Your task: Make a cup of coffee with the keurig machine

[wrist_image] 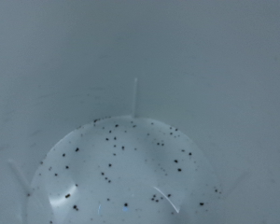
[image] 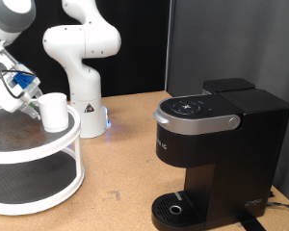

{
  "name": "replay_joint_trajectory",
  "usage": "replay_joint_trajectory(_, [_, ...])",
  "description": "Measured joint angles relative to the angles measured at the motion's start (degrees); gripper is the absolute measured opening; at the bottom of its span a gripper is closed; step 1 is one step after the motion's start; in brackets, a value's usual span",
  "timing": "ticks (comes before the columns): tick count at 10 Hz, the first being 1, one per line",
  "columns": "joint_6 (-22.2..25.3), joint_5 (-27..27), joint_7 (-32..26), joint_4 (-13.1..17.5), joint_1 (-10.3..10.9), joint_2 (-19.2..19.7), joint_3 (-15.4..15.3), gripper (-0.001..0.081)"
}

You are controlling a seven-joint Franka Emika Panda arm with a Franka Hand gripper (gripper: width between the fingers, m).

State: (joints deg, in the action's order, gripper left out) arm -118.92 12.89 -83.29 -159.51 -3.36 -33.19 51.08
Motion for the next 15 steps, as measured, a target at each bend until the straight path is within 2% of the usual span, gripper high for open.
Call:
replay_joint_trajectory(8, [-1.4, 0.3, -0.9, -1.1, 0.1, 0.0, 0.2, 0.0799])
replay_joint_trajectory(10, [3.4, 0.4, -0.4, 0.1, -0.2, -0.1, 0.2, 0.0799])
replay_joint_trajectory(12, [7.6, -0.7, -0.4, 1.6, -1.4, -0.8, 0.1, 0.0799])
replay_joint_trajectory(15, [9.1, -3.4, -0.4, 2.0, -3.6, -2.3, -0.3, 0.0799])
